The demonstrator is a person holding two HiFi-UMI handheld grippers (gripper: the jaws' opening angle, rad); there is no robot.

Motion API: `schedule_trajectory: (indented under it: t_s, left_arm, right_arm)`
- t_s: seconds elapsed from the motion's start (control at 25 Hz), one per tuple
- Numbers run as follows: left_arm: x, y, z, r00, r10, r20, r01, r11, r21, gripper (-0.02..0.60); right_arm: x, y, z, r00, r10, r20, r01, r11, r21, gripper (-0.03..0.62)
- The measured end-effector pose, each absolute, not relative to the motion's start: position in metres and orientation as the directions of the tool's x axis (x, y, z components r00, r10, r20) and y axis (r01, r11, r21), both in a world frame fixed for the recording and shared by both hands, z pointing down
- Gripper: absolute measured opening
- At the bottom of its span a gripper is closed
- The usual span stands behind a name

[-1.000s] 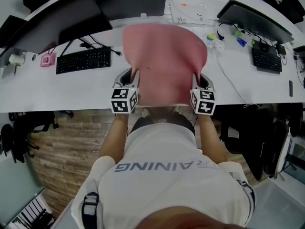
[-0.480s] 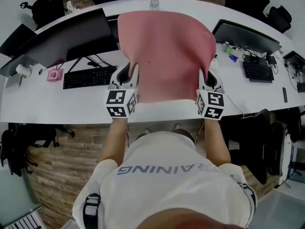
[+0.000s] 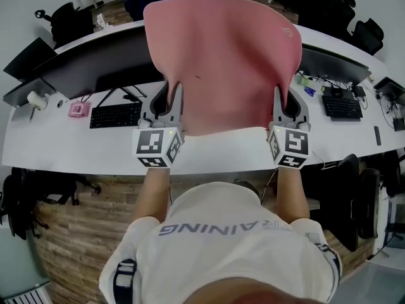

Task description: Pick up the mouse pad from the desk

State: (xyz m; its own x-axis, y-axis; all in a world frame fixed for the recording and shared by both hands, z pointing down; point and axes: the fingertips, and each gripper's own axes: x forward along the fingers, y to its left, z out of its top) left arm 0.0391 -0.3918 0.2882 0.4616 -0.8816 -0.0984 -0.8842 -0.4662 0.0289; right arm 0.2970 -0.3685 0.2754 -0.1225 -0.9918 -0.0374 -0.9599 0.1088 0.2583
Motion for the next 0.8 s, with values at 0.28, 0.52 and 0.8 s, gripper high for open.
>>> schedule_trajectory:
  t_s: [0.28, 0.52, 0.8]
  left_arm:
    - [0.032, -0.394, 0.288, 0.455, -0.883, -0.112, -0.886, -0.462, 0.037, 0.095]
    - [0.024, -0.393, 0.288, 0.449, -0.887, -0.112, -0.89, -0.455, 0.036, 0.095]
    - [0.019, -0.39, 0.286, 0.439, -0.891, -0.117, -0.895, -0.445, 0.031, 0.095]
  right_arm:
    - [0.29, -0.37, 0.272, -0.124, -0.991, -0.048, -0.957, 0.107, 0.269, 0.057]
    - [0.281, -0.372, 0.272, -0.132, -0.99, -0.051, -0.958, 0.114, 0.263, 0.057]
    - [0.275, -0.371, 0.273, -0.147, -0.987, -0.059, -0.958, 0.127, 0.256, 0.057]
